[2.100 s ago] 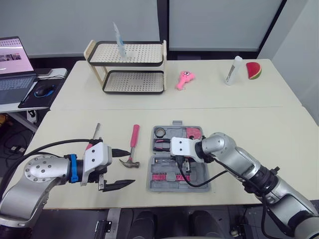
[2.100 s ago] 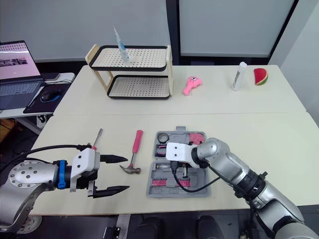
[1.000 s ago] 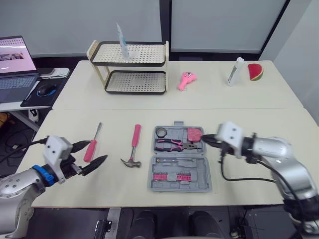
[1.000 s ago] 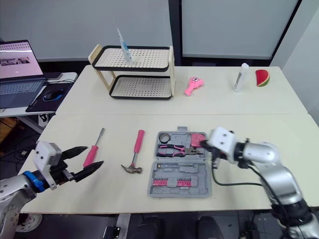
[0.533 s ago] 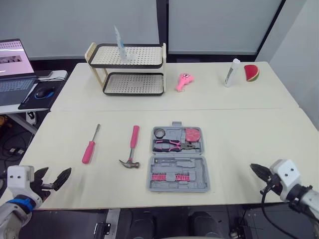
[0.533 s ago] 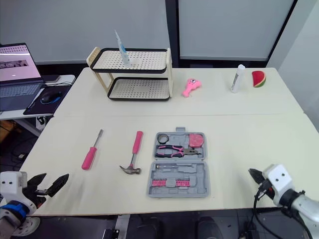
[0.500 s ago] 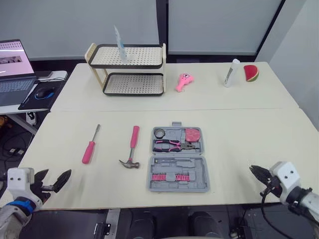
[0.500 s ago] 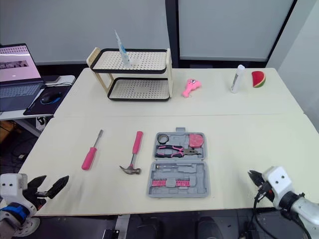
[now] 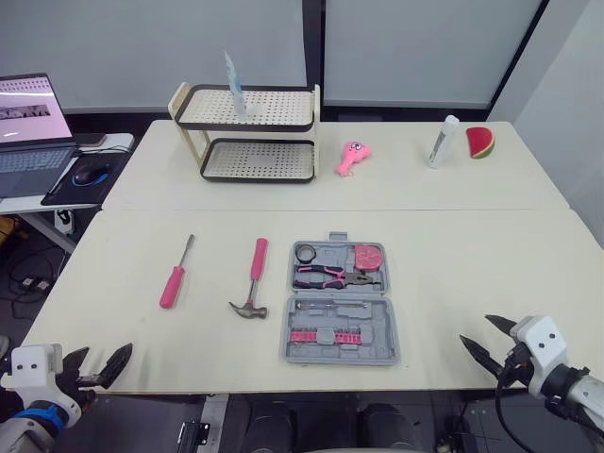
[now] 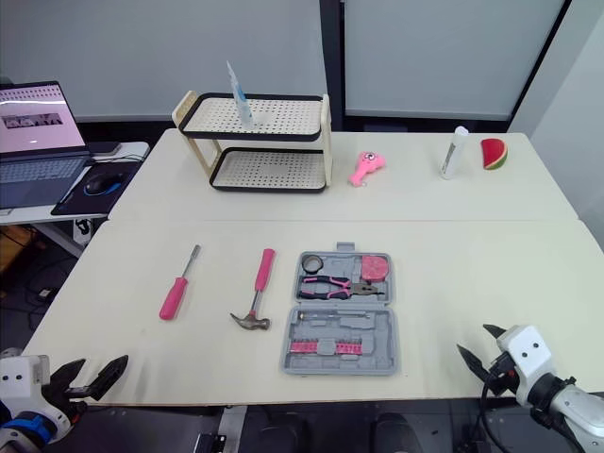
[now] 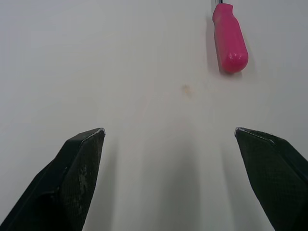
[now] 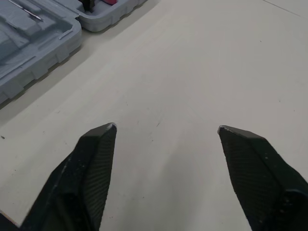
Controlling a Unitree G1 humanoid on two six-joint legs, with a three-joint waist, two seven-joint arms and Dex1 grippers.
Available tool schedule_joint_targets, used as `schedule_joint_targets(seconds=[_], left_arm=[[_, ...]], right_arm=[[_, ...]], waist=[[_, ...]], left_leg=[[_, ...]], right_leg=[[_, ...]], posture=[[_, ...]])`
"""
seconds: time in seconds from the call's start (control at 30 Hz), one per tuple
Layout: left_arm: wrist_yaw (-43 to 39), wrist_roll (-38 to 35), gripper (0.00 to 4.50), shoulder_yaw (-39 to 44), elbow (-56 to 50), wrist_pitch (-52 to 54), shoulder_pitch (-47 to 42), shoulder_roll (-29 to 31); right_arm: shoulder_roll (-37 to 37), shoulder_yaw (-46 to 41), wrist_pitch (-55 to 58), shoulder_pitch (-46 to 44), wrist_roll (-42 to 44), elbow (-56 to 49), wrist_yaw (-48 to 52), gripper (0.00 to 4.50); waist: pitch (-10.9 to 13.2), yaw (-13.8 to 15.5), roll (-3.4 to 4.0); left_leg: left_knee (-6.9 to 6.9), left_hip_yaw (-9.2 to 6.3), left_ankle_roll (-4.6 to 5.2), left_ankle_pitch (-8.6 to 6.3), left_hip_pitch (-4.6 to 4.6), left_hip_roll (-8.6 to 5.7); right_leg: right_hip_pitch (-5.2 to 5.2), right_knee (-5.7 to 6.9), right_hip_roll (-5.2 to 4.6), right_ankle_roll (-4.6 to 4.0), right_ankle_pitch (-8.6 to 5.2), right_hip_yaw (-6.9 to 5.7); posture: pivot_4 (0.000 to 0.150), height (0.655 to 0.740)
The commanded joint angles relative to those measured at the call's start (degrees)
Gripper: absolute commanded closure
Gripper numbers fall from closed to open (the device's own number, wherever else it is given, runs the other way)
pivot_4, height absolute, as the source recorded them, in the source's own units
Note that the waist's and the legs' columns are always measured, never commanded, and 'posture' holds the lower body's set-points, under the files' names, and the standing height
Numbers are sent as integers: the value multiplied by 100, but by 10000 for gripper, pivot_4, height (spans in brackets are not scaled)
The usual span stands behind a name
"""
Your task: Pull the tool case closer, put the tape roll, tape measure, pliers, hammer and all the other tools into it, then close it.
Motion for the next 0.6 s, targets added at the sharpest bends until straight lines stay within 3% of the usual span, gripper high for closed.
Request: schedule_joint_targets(seconds=[0.03, 0.23, 0.37, 0.6], left_arm=[[22, -86, 0, 143, -218, -74, 97, -20], [68, -279, 0, 156, -778, 135, 285, -60], [370, -528, 0, -205, -1999, 730, 256, -160], [1762, -501, 0, -1148, -3365, 1915, -622, -570]], right_arm=[[-121, -1, 36, -49, 139, -121, 4, 262], [-372, 62, -16, -264, 215, -129, 208, 262], [-711, 237, 222, -677, 475, -452, 514, 262], [-1295, 667, 866, -1284, 923, -1091, 939, 262]], waist=[[-1, -1, -1], [-2, -1, -2], [-2, 1, -1], [-6, 50, 0]], left_leg=[[0, 0, 0, 0, 0, 0], [0, 0, 1, 0, -1, 0], [2, 0, 1, 0, -1, 0], [5, -5, 1, 0, -3, -4]], right_leg=[[0, 0, 0, 0, 0, 0], [0, -1, -1, 0, 0, -1], [4, -2, -2, 0, 0, 0], [11, -5, 3, 1, 0, -6]], posture=[[1500, 7356], [1500, 7356], [1500, 7356], [1500, 7356]])
